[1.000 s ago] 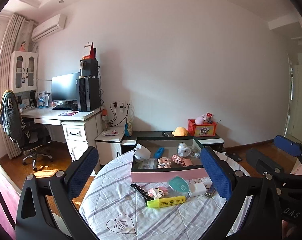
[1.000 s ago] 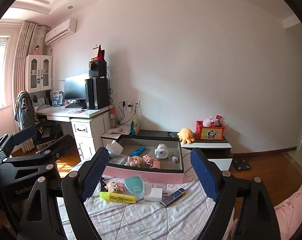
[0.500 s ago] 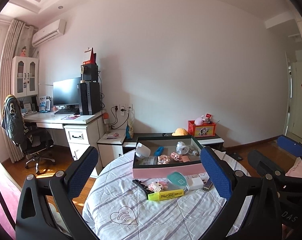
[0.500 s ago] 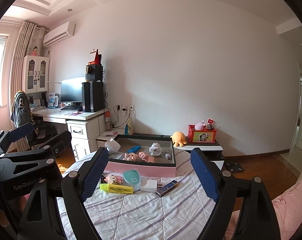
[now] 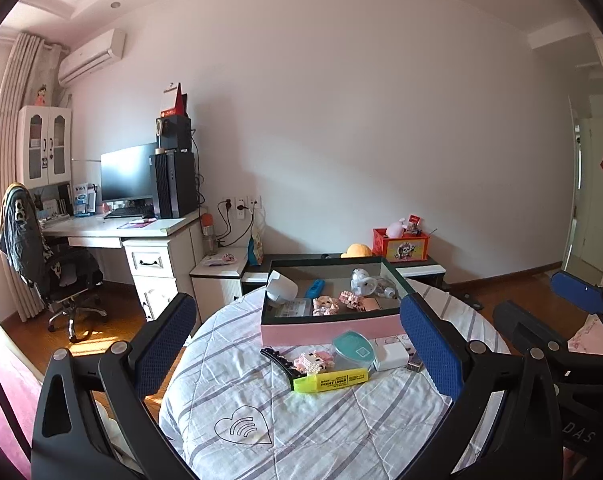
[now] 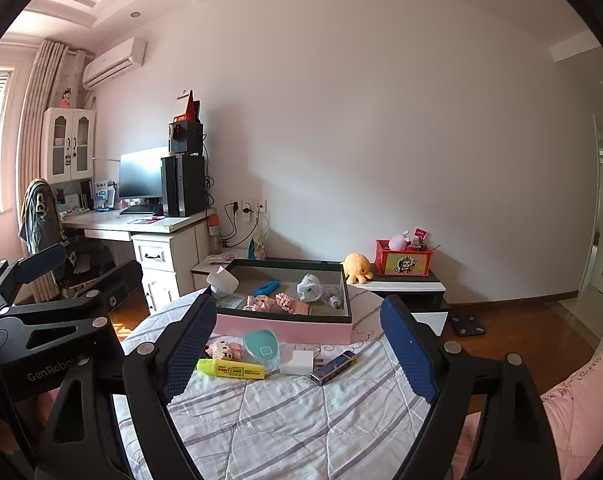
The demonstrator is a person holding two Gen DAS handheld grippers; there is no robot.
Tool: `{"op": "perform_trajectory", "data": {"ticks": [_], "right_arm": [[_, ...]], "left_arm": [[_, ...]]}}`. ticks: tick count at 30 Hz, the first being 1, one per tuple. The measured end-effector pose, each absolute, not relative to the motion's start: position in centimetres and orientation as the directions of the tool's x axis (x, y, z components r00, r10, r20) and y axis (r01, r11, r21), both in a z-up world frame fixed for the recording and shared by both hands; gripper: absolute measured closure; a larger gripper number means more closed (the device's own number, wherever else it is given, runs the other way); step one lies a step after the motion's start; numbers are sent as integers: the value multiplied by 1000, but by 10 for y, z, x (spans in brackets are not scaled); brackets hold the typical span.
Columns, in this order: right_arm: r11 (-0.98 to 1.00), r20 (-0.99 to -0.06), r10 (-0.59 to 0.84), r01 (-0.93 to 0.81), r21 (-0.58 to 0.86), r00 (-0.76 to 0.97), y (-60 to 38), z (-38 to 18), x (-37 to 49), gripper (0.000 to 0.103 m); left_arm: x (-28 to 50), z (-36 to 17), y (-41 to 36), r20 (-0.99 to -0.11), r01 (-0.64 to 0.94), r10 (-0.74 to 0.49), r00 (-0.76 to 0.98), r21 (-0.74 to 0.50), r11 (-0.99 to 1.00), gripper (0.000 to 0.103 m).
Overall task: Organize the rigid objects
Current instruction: 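Withdraw both tools from the box and hold them above the bed, then grasp the black hair clip with the left tool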
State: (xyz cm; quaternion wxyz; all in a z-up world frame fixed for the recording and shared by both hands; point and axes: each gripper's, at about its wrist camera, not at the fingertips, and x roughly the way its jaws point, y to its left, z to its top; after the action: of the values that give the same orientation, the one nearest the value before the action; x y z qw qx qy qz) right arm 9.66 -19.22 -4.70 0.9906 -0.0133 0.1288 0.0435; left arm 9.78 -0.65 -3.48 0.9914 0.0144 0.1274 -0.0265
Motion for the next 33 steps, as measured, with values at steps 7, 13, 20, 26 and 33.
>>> {"op": "perform_trajectory", "data": {"ticks": [7, 13, 20, 26, 33], "right_arm": [[993, -358, 115, -117, 16, 927, -194, -81, 126, 17], [988, -481, 152, -137, 66, 863, -194, -126, 163, 17], [990, -569, 144, -112, 90, 810, -201, -164, 201, 17], [991, -620, 129, -74, 113, 774, -217, -185, 227, 17], [991, -641, 120, -49, 127, 758, -228, -193, 244, 18]], "left_arm": [[136, -83, 3, -422, 113, -108, 900, -13, 993, 0], [173, -133, 8, -574, 121, -126, 809, -48, 992, 0], [214, -166, 8, -656, 94, -112, 746, -63, 994, 0], [247, -183, 24, -705, 37, -45, 708, -27, 999, 0], [278, -191, 50, -728, -70, -27, 685, -102, 992, 0]]}}
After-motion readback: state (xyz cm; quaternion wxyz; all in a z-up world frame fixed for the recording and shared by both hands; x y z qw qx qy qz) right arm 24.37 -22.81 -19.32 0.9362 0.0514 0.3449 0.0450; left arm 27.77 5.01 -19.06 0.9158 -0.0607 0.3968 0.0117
